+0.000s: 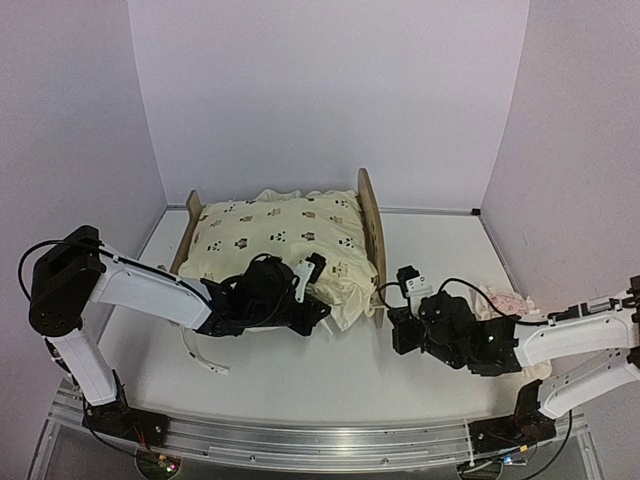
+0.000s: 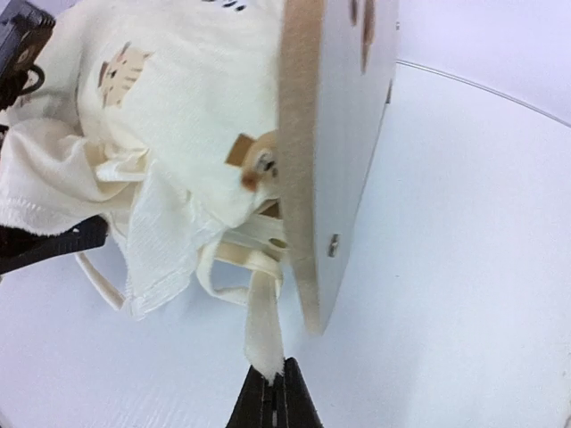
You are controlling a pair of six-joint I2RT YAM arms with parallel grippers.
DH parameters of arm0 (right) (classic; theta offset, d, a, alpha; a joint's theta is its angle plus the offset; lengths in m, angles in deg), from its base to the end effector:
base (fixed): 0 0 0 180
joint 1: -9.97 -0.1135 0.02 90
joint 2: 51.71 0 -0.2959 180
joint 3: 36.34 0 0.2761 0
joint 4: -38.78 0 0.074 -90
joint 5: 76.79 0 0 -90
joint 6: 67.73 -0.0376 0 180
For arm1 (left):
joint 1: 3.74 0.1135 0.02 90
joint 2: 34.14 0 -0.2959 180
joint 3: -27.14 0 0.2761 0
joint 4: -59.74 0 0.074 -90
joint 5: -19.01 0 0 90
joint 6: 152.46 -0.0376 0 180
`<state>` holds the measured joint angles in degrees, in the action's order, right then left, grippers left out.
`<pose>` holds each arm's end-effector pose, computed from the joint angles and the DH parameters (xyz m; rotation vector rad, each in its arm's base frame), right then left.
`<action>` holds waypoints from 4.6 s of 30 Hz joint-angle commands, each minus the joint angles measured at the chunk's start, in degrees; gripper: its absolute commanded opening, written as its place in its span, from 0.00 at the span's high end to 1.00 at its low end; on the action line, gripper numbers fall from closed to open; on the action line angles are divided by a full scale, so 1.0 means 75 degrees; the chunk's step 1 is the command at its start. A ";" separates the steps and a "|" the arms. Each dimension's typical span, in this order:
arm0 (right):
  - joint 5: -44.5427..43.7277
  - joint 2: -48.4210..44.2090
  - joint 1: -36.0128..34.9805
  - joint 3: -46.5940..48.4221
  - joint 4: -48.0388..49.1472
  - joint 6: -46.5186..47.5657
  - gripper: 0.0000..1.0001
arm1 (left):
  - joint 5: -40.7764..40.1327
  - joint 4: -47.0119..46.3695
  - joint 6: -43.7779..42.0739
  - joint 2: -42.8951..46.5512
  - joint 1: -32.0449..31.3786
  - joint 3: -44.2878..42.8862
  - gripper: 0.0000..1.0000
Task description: Set up the pet bed
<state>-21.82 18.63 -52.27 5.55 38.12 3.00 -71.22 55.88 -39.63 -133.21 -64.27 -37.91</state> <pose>0.1378 0.2154 0.2096 -0.3792 1.9551 0.2832 0.1930 -0.3412 0.1952 0.7148 2.1016 -0.8462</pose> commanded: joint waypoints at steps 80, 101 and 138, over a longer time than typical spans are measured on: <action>0.1894 -0.0426 0.6173 0.3270 -0.9473 -0.1048 0.02 | -0.1792 0.3846 0.1178 0.4687 -0.0050 0.2209 0.09; 0.3811 0.1285 0.9235 0.2274 -0.8010 -0.0412 0.14 | -0.1625 0.4507 0.0692 0.5875 -0.0050 0.2252 0.10; 0.1338 0.4552 0.1740 1.3029 -0.9648 -0.2403 1.00 | -0.2894 0.7250 0.2379 0.6162 -0.0050 0.0713 0.01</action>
<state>-5.46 46.30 -35.56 91.32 -34.03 -14.22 -88.46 103.86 -25.33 -88.09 -64.51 -28.50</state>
